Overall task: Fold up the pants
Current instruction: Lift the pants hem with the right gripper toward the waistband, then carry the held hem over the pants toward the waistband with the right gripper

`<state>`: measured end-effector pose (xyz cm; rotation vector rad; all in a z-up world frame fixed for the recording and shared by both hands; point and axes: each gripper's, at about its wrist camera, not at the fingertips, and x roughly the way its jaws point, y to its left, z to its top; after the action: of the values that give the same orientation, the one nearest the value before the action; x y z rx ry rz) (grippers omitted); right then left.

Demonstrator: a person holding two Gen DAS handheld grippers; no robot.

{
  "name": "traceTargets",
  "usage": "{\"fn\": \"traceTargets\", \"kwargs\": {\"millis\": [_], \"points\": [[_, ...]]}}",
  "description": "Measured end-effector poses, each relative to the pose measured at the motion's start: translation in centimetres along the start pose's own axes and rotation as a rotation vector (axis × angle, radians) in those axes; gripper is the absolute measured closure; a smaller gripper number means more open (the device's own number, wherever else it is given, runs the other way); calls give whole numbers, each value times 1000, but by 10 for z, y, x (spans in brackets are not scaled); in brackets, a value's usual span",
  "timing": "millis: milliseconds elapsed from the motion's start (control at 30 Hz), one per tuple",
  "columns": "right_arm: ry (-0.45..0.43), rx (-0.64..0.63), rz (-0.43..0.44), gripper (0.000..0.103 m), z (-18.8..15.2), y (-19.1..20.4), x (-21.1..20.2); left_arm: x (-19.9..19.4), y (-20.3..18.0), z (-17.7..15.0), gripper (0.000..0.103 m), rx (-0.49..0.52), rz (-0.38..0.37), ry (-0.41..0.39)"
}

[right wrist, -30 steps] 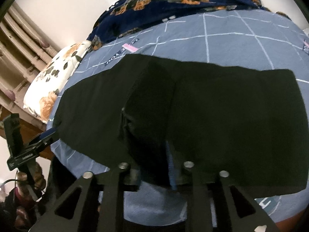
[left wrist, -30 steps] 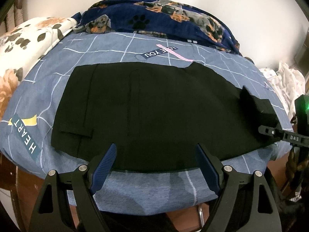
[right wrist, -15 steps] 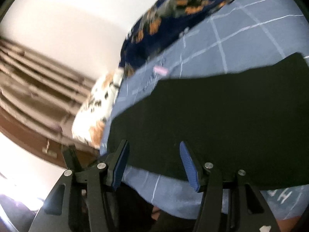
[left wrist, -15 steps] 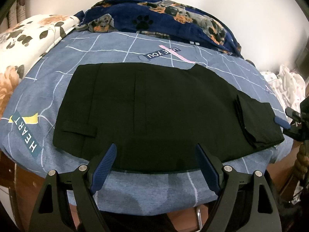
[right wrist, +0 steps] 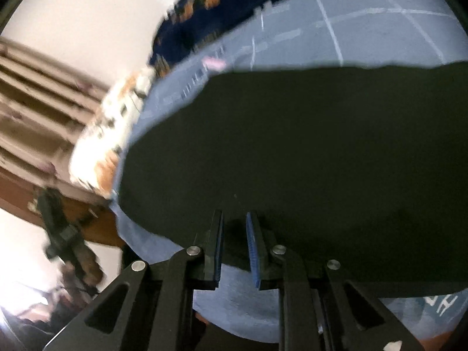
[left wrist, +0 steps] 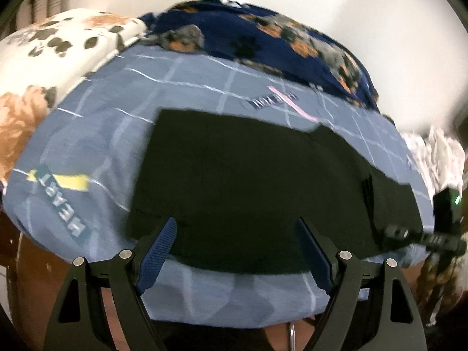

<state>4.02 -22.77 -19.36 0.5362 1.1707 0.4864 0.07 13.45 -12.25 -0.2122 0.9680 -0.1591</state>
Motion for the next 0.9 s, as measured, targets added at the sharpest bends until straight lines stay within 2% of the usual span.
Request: {"fn": "traceTargets", "kwargs": {"millis": [133,267,400,567,633,767,800,833,867,900], "points": [[7,1,11,86,1,-6,1,-11,46,20,20,-15,-108,-31],[6,26,33,86,-1,-13,-1,3,74,34,20,29,-175,50],[6,42,46,86,0,-16,0,28,98,43,20,21,-290,114],[2,78,70,86,1,-18,2,63,110,53,21,4,-384,222],[0,83,73,86,1,-19,1,79,108,57,21,11,-452,298],[-5,86,78,86,1,-18,3,92,93,71,21,100,-475,350],[-7,90,81,86,1,-19,3,93,91,72,24,113,-473,349],[-8,94,85,86,2,-19,3,95,87,74,32,133,-459,340],[-10,99,88,86,2,-19,4,97,82,76,57,169,-405,321],[-12,101,90,86,1,-19,4,97,77,76,59,205,-364,301]]}}
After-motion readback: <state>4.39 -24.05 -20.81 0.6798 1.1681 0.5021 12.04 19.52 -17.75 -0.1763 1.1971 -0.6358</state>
